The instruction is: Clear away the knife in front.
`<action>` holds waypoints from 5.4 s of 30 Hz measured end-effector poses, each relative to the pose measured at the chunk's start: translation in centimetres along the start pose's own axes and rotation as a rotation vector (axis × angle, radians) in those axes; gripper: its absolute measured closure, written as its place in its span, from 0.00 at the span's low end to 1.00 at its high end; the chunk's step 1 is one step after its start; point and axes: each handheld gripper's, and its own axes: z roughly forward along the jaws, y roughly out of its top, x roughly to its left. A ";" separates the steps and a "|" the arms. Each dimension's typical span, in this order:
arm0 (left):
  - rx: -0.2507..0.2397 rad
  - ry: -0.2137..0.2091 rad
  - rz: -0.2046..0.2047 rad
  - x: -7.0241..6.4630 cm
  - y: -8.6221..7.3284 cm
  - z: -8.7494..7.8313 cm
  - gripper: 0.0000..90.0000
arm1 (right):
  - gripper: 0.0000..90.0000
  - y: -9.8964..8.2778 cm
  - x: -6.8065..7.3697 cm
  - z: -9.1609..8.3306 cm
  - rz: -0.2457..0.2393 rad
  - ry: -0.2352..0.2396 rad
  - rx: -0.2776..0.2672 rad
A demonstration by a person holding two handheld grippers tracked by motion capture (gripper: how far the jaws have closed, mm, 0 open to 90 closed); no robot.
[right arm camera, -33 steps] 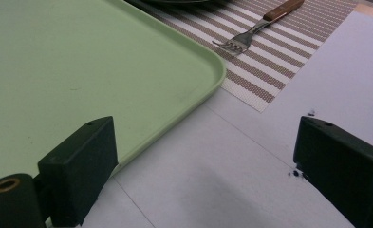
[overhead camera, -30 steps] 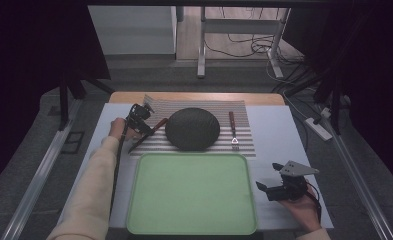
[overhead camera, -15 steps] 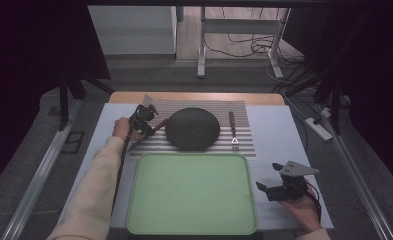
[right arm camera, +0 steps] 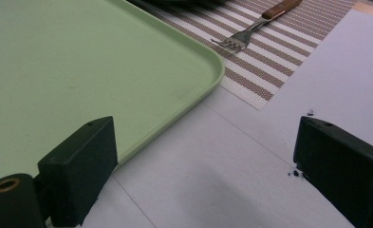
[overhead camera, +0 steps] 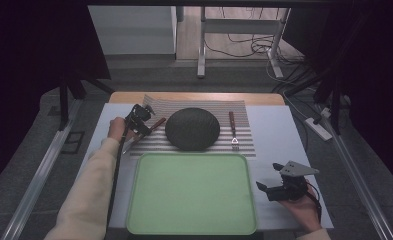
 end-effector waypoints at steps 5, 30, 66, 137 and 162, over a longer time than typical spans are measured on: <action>-0.027 -0.007 0.009 -0.3 -1.0 -1.6 0.86 | 0.08 0.0 0.0 0.0 0.000 -0.001 0.005; -0.136 -0.116 0.160 -9.1 -4.9 -5.9 0.86 | 0.08 0.0 0.1 -0.1 0.006 -0.003 0.004; -0.240 -0.196 0.210 -17.9 -9.1 -4.1 0.57 | 0.08 -0.1 0.1 -0.1 0.007 0.000 0.011; -0.256 -0.104 -0.103 -11.1 -11.5 -1.2 0.99 | 0.08 0.1 0.0 0.1 0.001 -0.004 0.011; -0.538 -0.088 -0.168 -11.9 -15.5 -5.5 0.57 | 0.08 0.3 0.0 0.1 -0.002 0.011 -0.012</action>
